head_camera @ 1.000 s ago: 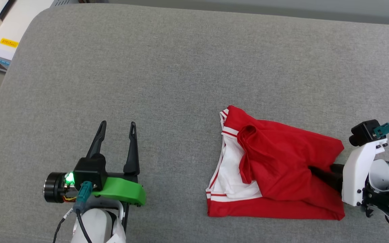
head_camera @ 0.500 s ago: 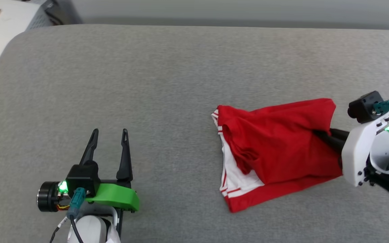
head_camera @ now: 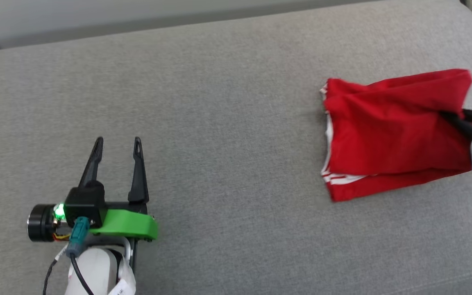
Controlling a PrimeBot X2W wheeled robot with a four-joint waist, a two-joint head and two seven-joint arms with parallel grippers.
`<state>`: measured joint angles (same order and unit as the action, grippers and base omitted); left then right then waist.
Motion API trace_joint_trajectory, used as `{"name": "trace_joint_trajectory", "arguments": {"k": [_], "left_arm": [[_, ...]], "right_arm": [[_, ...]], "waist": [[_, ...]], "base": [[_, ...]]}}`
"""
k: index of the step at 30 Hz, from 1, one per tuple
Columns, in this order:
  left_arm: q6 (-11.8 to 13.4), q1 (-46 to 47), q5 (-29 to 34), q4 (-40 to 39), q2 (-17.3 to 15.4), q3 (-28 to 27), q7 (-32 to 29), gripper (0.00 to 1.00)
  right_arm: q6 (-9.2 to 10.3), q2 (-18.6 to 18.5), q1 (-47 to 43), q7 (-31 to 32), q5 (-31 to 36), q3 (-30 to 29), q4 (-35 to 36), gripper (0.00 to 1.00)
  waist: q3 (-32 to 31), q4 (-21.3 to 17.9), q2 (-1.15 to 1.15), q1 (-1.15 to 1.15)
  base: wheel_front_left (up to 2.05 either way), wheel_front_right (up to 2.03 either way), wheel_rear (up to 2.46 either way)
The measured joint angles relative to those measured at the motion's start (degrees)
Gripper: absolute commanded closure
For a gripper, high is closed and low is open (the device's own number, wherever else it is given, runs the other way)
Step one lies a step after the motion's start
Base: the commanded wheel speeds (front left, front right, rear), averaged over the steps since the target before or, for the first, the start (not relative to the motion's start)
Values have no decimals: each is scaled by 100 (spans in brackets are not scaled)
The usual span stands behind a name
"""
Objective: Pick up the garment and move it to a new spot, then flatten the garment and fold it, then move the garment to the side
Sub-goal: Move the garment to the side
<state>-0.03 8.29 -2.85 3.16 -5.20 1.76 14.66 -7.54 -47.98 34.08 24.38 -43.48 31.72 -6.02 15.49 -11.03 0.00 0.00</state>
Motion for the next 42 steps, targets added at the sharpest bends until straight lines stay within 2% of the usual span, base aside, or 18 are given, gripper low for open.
{"name": "trace_joint_trajectory", "arguments": {"k": [6,11,22,26,27,28,29,35,39,42], "left_arm": [[-24,211,89,-192,-127,-10,1,0],[-23,430,96,-396,-237,-77,0,0],[10,612,133,-664,-325,-74,0,0],[45,614,133,-680,-331,-68,0,0],[53,614,133,-676,-331,-66,1,0],[54,612,133,-664,-332,-64,1,0],[68,612,133,-648,-330,-55,0,0],[129,538,121,-528,-256,-19,0,0],[179,248,69,-444,-200,-33,0,0],[187,-28,5,-365,-172,-51,0,0]], "right_arm": [[0,-352,328,-172,337,-82,-711,100],[-1,-577,758,-357,520,-232,-1447,100],[-1,-533,1495,-669,1040,-983,-3193,100],[-1,-212,1564,-923,1072,-1265,-3541,100],[-1,-141,1572,-1040,1152,-1314,-3617,97],[-1,-85,1585,-1121,1227,-1360,-3688,18],[-1,-29,1592,-1203,1304,-1408,-3766,0],[-1,105,1562,-1745,1639,-1550,-3894,0],[-1,191,1461,-2583,2107,-1677,-3512,0],[-1,461,1361,-3197,2368,-1940,-3127,0]], "waist": [[439,-187,0,0],[888,-190,0,0],[1727,-23,0,1],[1838,82,0,1],[1839,106,0,1],[1826,117,0,1],[1798,130,0,1],[1460,181,0,1],[1080,216,0,0],[787,239,0,0]], "base": [[0,0,0],[0,0,0],[0,0,0],[0,0,0],[0,0,0],[0,0,0],[0,0,0],[0,0,0],[0,0,0],[0,0,0]]}}
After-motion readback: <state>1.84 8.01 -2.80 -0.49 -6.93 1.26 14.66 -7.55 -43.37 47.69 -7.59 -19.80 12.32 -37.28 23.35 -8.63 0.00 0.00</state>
